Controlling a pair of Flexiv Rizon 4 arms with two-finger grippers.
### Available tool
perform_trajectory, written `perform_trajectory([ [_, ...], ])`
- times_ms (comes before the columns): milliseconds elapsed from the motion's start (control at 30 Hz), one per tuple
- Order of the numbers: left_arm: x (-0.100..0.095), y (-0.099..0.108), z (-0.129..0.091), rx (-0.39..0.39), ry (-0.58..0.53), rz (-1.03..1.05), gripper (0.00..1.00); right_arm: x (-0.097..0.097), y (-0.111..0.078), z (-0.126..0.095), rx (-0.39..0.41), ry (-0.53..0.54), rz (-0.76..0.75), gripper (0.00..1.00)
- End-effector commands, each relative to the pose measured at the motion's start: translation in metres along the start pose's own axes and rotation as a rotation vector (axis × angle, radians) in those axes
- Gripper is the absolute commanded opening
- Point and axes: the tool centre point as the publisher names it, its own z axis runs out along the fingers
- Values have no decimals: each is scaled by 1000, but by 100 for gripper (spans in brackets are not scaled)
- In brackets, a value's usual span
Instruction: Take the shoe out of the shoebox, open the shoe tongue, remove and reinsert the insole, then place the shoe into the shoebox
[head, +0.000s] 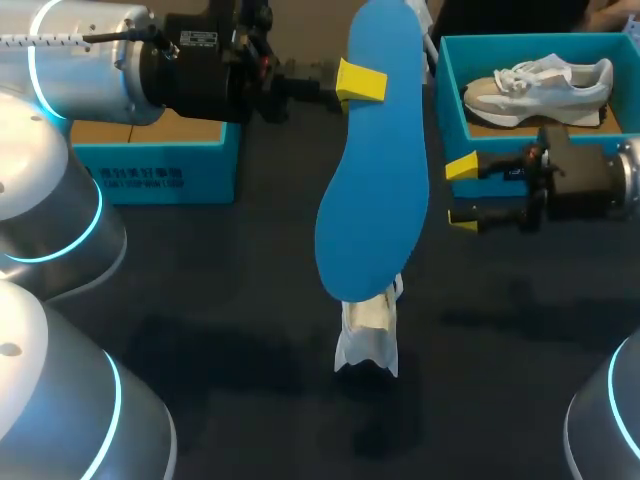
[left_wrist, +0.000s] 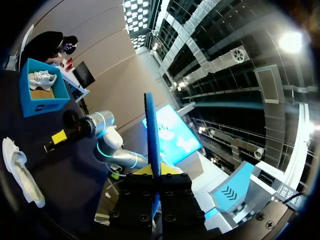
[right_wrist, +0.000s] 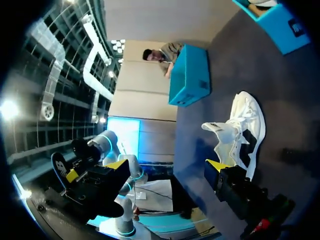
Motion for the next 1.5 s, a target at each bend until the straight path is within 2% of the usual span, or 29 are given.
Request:
perform_trajectory([
  [33,0,2,0,2,0,0,0,0,-2,-2,1,-10,6,100],
  [267,0,2,0,2,0,0,0,0,-2,-2,1,-10,6,100],
  [333,-6,6,-2,-22,-4,70,0,0,-2,-2,1,-10,6,100],
  [533,-21,8,-3,-61,-84,488,0,0,-2,-2,1,-10,6,100],
  [700,-31,1,-7,-12,-125,831,0,0,-2,-2,1,-10,6,100],
  [800,-36,3,-8,-10,-126,1030,0,0,-2,-2,1,-10,6,100],
  [867,-41,5,-9,25,-122,1142,0,0,-2,-2,1,-10,6,100],
  [967,-48,10,-13,83,-139,1178,0,0,-2,-2,1,-10,6,100],
  [1000,-50,10,-14,72,-151,1111,0,0,-2,-2,1,-10,6,100],
  [1400,-50,10,-14,72,-151,1111,0,0,-2,-2,1,-10,6,100],
  [1500,-64,18,-17,32,-143,1347,0,0,-2,-2,1,-10,6,100],
])
